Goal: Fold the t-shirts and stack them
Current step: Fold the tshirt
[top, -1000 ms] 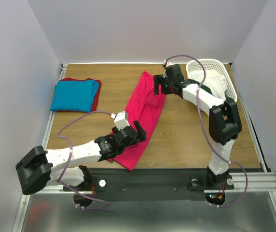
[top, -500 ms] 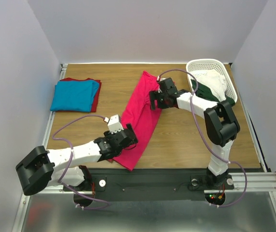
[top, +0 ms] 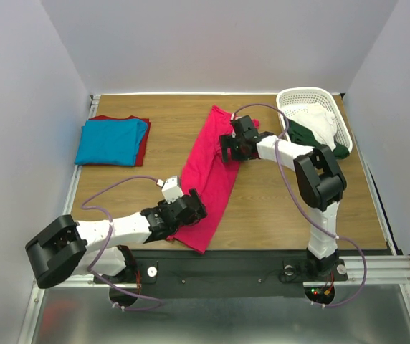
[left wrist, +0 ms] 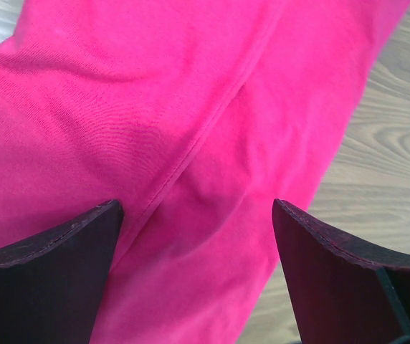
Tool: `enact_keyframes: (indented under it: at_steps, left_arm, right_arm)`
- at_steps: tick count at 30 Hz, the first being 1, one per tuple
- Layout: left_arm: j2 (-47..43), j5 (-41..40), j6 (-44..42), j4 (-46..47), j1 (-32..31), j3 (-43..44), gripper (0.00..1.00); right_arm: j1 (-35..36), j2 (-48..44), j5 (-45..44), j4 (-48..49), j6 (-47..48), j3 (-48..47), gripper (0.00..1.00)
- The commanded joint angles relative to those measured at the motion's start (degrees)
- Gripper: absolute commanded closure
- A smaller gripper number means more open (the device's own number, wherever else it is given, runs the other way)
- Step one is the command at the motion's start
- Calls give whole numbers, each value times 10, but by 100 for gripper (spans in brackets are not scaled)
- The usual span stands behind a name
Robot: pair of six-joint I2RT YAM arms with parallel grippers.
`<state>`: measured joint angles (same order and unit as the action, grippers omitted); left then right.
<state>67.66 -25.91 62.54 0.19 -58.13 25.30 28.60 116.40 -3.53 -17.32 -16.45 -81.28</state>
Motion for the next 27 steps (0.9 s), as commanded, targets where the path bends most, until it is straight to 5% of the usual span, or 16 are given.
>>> enact_keyframes:
  at_steps: [1,15,27]
  left_arm:
    - [-17,54,25,44,-8,-27,1]
    - [65,131,35,175,-68,4,1]
    - [121,97,-49,191,-103,113,1]
  right_arm:
    - [1,30,-34,10,-3,-23,9]
    - [-1,73,-73,-15,22,-103,8]
    - [-6,53,-78,-31,28,-117,7]
